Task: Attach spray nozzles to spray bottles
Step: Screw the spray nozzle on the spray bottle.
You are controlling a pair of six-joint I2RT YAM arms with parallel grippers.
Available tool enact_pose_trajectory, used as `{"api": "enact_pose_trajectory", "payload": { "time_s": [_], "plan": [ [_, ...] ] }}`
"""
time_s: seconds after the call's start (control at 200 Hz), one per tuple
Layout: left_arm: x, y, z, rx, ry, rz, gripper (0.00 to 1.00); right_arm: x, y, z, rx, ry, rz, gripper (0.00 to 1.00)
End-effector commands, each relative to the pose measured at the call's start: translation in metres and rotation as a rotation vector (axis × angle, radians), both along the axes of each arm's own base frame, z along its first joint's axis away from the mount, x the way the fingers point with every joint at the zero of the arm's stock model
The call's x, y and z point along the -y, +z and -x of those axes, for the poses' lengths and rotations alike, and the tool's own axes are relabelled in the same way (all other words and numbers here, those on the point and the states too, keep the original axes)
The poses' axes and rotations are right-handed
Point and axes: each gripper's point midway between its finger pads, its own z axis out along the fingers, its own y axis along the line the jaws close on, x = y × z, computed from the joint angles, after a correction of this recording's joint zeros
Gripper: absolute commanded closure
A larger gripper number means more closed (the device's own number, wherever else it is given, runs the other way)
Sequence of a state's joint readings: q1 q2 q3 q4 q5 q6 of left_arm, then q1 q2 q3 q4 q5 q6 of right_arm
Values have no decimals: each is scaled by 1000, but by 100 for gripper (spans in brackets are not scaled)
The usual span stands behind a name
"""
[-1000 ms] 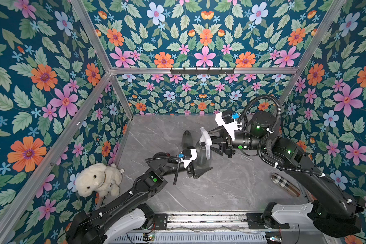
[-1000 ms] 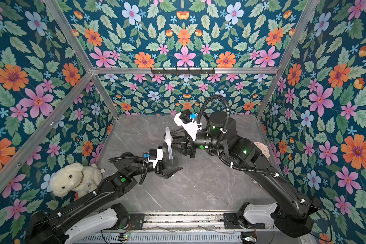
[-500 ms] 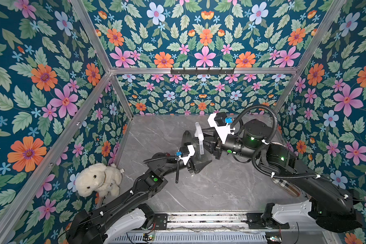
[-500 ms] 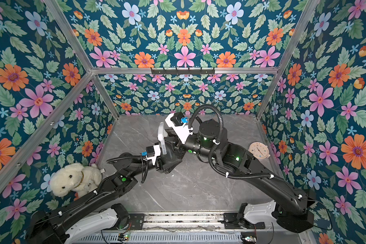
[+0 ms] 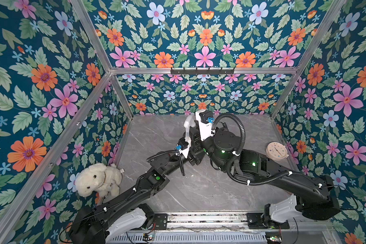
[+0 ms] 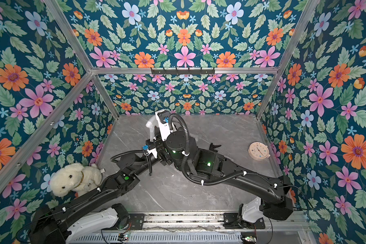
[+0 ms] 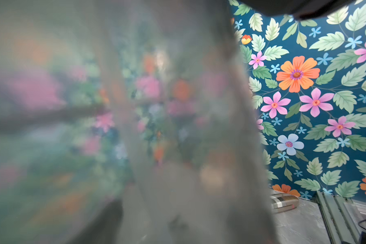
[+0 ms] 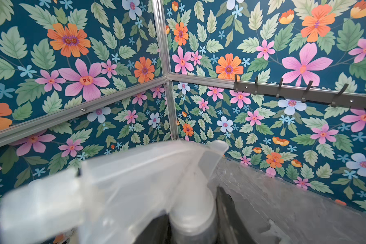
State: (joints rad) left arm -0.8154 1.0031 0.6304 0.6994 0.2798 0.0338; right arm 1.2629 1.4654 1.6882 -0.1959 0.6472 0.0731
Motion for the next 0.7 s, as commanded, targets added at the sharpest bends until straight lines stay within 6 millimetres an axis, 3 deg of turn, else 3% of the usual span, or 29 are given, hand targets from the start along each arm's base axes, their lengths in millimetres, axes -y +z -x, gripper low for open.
{"api": "enact_pose_trajectory", "payload": {
  "time_s": [0.0,0.08,0.245,0.365,0.46,0.565,0.695],
  "plan": [
    [1,4,4,39,-3,-16,100,-22,-22,44,-4,298,113,53],
    [1,6,7,44,-21,-14,100,-10,-16,63,46,407,127,44],
    [5,6,17,57,-77,-15,100,27,-6,93,94,577,99,38],
    [9,4,31,71,-157,-31,100,62,6,88,28,679,14,37],
    [13,3,47,80,-260,-46,100,77,13,76,-65,775,-35,37],
    [14,3,66,81,-374,-40,100,81,16,65,-140,872,-72,36],
    [14,3,74,68,-432,-36,100,72,17,76,-162,1019,-60,35]
  ]
}}
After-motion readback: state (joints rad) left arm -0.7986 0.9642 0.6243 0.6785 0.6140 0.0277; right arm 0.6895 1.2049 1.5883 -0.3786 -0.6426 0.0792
